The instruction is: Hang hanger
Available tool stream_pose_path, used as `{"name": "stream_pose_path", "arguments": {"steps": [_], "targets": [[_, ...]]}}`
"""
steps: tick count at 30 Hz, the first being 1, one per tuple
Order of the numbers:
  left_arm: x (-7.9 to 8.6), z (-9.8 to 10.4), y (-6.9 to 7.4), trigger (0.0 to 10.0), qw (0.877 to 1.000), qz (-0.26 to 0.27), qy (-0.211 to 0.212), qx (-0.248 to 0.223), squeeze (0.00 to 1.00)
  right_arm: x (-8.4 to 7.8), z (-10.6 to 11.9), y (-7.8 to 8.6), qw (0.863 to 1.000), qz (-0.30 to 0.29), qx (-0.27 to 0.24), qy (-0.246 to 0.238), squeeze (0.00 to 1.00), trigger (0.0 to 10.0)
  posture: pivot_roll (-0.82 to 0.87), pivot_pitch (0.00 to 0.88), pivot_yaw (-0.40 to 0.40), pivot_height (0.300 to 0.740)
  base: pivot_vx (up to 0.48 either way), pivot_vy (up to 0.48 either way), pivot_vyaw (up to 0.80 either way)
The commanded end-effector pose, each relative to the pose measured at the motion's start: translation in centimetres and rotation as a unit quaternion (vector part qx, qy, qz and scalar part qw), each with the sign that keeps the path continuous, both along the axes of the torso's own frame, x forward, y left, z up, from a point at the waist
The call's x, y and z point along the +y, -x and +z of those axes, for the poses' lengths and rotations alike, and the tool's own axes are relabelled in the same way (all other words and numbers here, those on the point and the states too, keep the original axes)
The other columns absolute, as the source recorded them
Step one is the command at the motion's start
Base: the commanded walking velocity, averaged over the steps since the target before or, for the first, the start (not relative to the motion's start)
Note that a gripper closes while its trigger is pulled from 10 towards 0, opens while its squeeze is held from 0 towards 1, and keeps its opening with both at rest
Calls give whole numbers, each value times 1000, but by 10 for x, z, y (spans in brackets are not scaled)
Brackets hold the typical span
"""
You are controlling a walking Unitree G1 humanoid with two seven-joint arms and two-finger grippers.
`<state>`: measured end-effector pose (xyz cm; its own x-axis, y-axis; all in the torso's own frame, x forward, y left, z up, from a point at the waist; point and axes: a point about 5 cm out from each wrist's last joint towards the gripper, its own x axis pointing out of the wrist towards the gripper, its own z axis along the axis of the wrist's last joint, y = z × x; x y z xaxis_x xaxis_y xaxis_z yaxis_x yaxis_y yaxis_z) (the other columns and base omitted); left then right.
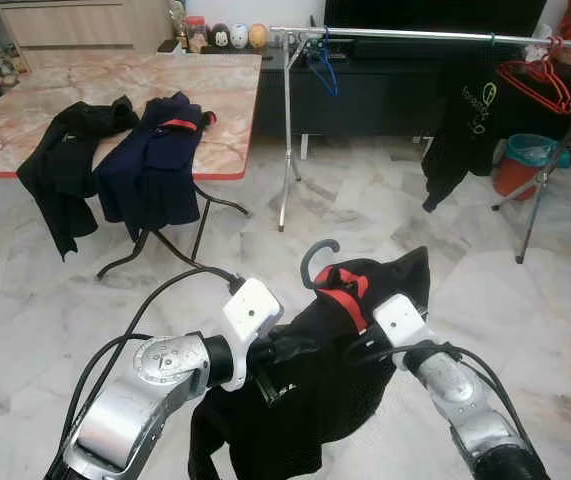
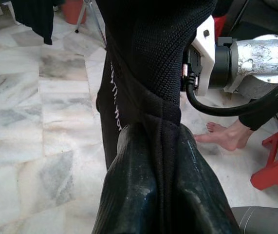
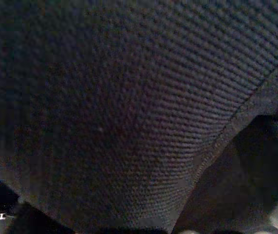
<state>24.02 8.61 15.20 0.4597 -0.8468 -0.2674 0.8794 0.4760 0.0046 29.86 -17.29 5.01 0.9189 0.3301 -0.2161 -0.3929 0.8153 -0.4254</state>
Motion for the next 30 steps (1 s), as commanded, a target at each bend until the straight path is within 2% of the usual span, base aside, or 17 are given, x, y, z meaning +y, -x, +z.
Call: {"name": "stream_pose_path", "arguments": {"steps": [1,10,24,30], "targets": [[-3,7,5,10000,1000,-20,5,-9,0,0,4,-3,1000,1,-9,3,0,0,84,0,-6,740,0,0,0],[4,2,5,10000,1000,-19,-16,-5,0,1,3,-4,1000,7,-6,5,0,0,84,0,-5,740,0,0,0],[14,-4,-11,10000,997,52,-41,-27,0,5,-1,-2,1000,14,5,5,0,0,82,0,-4,740,0,0,0],[20,-8,-10,10000,997,44,-55,-21,0,6,-3,0,1000,17,11,7,0,0,82,0,-3,740,0,0,0]]}}
